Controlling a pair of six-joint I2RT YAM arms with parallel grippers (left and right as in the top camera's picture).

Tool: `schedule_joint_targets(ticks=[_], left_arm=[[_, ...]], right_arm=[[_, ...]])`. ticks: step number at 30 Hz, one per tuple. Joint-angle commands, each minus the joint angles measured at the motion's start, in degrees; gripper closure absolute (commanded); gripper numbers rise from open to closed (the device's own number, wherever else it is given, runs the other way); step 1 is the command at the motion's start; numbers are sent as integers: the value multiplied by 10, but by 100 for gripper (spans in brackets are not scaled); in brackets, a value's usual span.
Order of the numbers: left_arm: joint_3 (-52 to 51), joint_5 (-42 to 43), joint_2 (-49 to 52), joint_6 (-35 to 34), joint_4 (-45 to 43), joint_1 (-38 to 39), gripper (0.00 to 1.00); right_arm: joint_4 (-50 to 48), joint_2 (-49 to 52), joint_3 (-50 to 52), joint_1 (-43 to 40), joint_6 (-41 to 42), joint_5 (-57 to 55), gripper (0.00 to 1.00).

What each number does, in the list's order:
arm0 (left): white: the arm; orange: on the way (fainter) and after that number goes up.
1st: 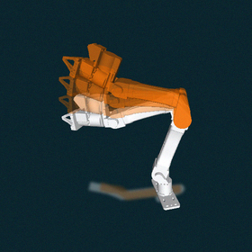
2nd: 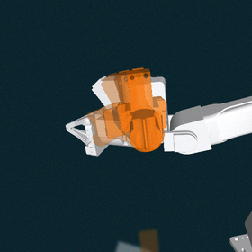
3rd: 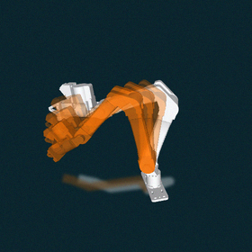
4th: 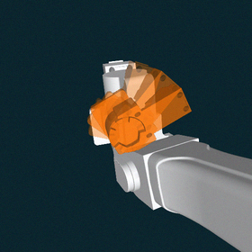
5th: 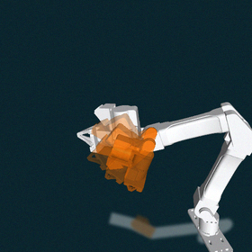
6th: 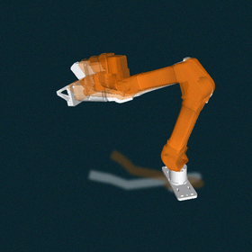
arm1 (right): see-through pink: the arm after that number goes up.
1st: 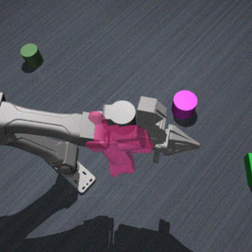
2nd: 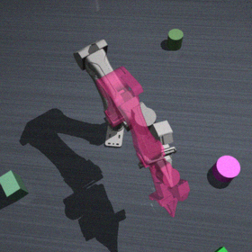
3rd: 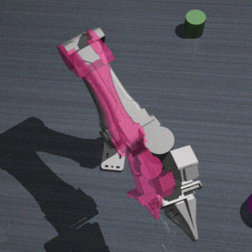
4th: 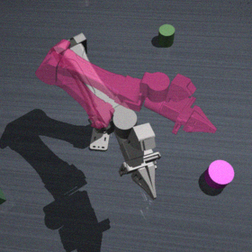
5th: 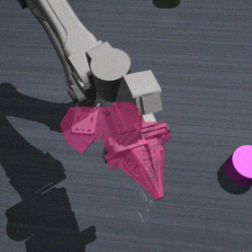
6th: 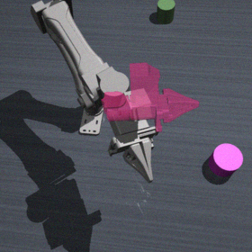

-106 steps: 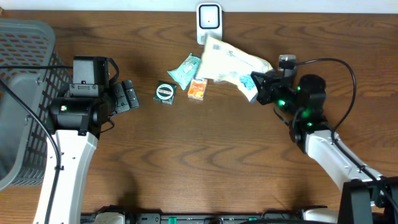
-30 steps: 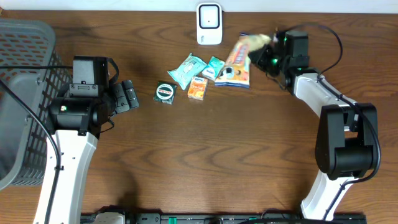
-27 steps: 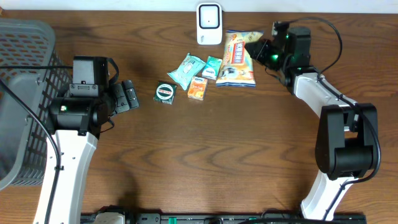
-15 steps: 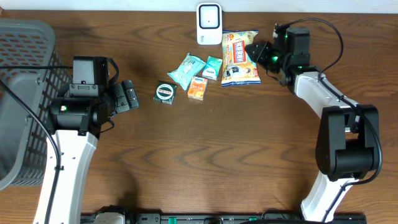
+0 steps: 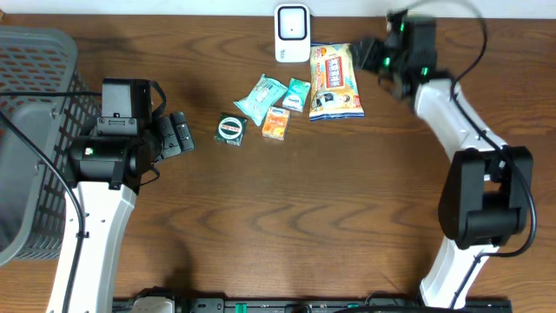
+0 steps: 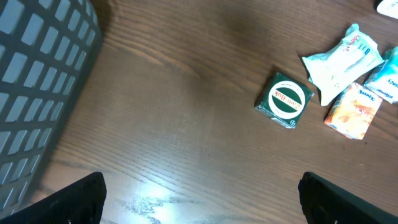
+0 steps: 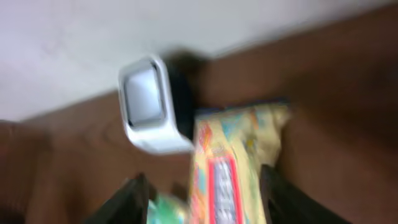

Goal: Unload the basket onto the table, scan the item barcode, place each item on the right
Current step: 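Hold the yellow snack bag in front of the scanner with the right gripper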

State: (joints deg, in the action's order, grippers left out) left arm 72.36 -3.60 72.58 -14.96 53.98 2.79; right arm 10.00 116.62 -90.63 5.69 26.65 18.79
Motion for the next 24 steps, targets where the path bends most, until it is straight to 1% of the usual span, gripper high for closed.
schedule_joint_targets(ticks=[1, 2, 4, 5, 6, 9, 15, 18, 19, 20, 21, 22, 23, 24], left_arm=[[3, -8, -2, 3, 2, -2, 2], [3, -8, -2, 3, 2, -2, 2], [3, -8, -2, 3, 2, -2, 3], [3, -8, -2, 3, 2, -2, 2], [3, -8, -2, 3, 2, -2, 2], [3, -8, -2, 3, 2, -2, 2], [3, -7, -2, 3, 2, -2, 2], [3, -8, -2, 3, 2, -2, 2], [3, -8, -2, 3, 2, -2, 2], [3, -8, -2, 3, 2, -2, 2], [3, -8, -2, 3, 2, -2, 2], [3, -8, -2, 3, 2, -2, 2], [3, -8, -2, 3, 2, -2, 2], [3, -8, -2, 3, 2, -2, 3]], right_arm=[[123, 85, -155, 3, -73, -6, 39], [161, 106, -188, 3, -85, -4, 36], [236, 152, -251, 2, -103, 3, 25], [260, 171, -271, 1, -105, 8, 20], [274, 185, -283, 1, -105, 17, 17], [284, 206, -285, 0, -109, 50, 16], [308, 244, -285, 6, -111, 54, 16], [306, 269, -285, 14, -111, 77, 18], [305, 278, -285, 18, -111, 90, 23], [304, 284, -285, 20, -111, 100, 36], [304, 289, -285, 23, -111, 105, 53], [305, 292, -285, 25, -110, 106, 75], [306, 293, -285, 25, -111, 106, 93], [306, 293, -285, 26, -111, 105, 99]])
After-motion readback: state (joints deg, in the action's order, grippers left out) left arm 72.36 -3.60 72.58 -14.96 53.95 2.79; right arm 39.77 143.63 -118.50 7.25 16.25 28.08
